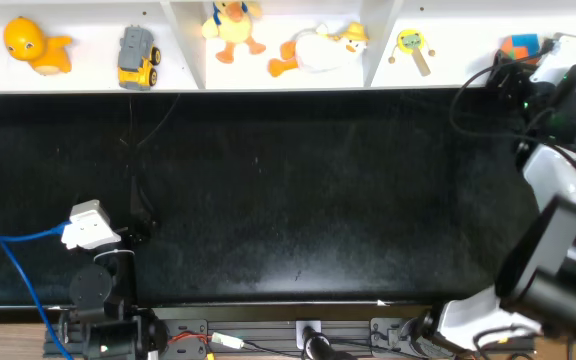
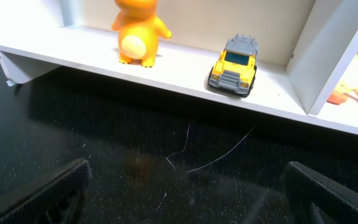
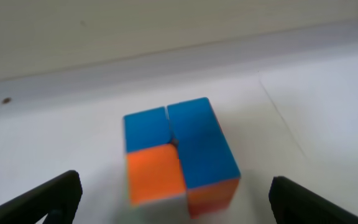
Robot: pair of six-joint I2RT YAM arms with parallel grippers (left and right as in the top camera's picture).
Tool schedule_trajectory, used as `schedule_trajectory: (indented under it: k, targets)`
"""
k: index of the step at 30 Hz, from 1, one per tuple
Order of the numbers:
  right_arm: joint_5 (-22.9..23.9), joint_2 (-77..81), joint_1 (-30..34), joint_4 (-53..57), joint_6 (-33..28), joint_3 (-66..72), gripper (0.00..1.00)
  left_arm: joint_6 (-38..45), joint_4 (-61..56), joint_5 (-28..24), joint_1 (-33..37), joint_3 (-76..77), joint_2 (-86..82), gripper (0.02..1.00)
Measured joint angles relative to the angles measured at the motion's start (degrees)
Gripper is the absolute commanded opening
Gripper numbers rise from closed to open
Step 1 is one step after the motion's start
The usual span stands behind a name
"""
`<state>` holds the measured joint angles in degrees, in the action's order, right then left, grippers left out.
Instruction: Store Toys
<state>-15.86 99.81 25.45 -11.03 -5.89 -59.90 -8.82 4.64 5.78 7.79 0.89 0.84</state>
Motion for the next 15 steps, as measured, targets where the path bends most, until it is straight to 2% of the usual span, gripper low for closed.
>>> schedule_trajectory:
  k: [7,15]
  targets:
    - [0.7,-14.3,0.0,21.9,-3.1,-0.1,0.996,0.0,0.0,0.0,0.0,0.0,0.0,0.996]
    - [0.8,-26.6,-3.1,37.5,-5.3,-0.1,0.996,0.0,0.0,0.0,0.0,0.0,0.0,0.998]
